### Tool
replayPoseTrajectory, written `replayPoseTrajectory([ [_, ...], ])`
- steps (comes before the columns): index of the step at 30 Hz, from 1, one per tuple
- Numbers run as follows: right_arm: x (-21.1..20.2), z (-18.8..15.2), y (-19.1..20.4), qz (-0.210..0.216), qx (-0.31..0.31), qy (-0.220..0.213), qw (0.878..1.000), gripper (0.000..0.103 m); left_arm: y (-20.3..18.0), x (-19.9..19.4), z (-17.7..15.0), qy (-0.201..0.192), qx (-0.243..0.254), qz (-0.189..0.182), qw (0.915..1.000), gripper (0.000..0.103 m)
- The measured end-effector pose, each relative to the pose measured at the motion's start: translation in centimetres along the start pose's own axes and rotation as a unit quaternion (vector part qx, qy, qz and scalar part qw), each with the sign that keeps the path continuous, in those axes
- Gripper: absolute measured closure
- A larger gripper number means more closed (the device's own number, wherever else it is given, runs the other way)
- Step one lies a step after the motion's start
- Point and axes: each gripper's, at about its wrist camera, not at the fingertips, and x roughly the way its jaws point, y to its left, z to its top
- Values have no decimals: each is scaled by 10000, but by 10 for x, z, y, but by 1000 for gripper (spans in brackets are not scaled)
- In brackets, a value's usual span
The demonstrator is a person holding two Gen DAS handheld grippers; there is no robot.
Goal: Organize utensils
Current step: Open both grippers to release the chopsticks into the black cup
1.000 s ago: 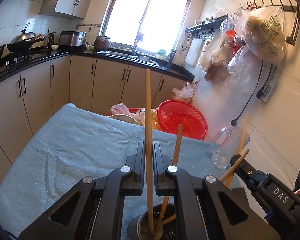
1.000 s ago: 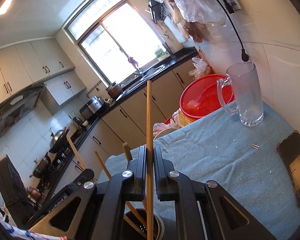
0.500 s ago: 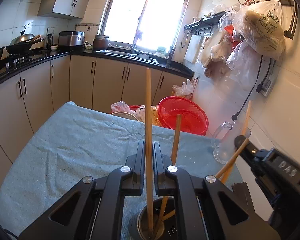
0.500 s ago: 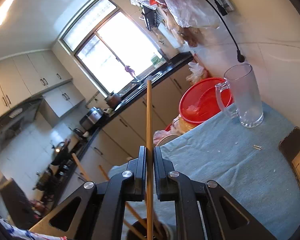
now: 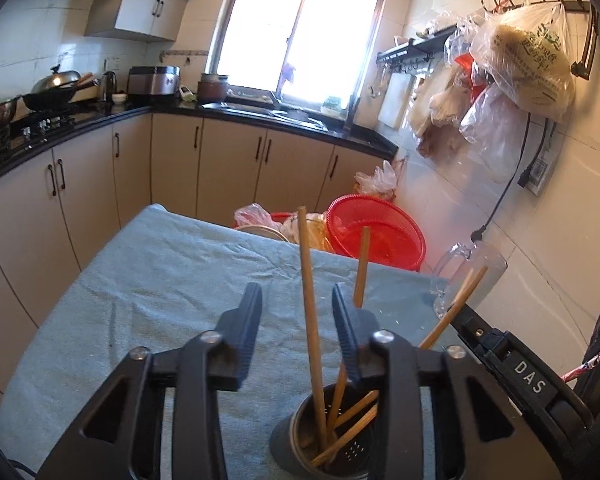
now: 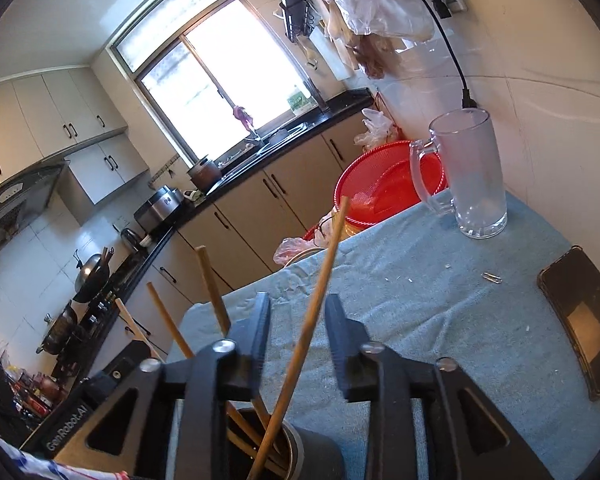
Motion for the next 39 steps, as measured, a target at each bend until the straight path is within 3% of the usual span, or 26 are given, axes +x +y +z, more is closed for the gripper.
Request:
replayPoseTrajectory([
  [14,-35,-7,-2,-130,-215,78,9997,66,8,-40,-16,44,85,63,9999,64],
  [17,-39,-7,-4,-75,-279,172,9994,61,13,-51,-21,65,118,55,9999,63],
  [24,3,16,-38,501,535,744,9945,60,24,-69,-33,143,44,9,9999,62],
  [28,30,23,-39,693,644,1003,9904,61,25,-68,-33,166,94,15,9998,62],
  [29,35,24,-39,680,603,1033,9905,62,25,-68,-33,163,107,25,9998,62],
  [31,40,27,-36,658,456,1024,9915,80,26,-67,-33,166,113,30,9998,62],
  [33,42,28,-32,748,336,1057,9910,87,27,-65,-33,182,91,19,9998,62],
  [39,14,20,1,660,-533,804,9932,88,24,-66,-37,175,200,55,9996,62],
])
